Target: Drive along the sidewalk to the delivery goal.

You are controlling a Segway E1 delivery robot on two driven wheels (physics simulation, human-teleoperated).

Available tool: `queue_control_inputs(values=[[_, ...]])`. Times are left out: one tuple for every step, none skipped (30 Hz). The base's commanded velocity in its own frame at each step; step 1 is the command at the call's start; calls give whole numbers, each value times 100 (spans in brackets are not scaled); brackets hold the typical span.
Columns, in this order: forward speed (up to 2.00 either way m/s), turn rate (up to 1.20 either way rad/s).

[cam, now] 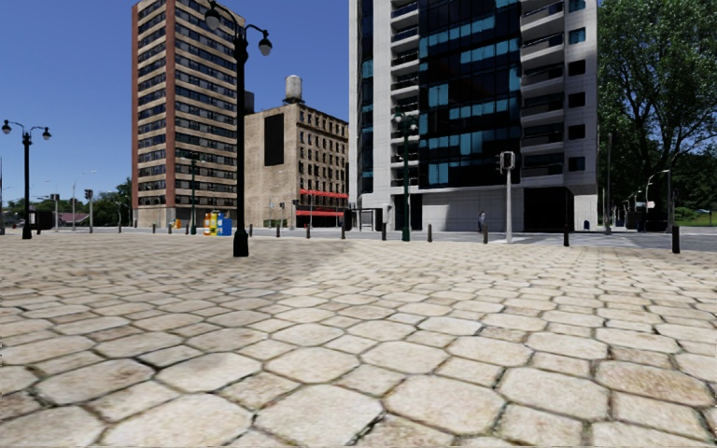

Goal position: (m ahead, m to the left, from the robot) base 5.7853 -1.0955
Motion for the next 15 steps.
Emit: queue_control_inputs(values=[[200,0],[200,0],[200,0],[200,0],[200,0],[200,0],[200,0],[200,0],[200,0],[200,0],[200,0],[200,0],[200,0],[200,0],[200,0]])
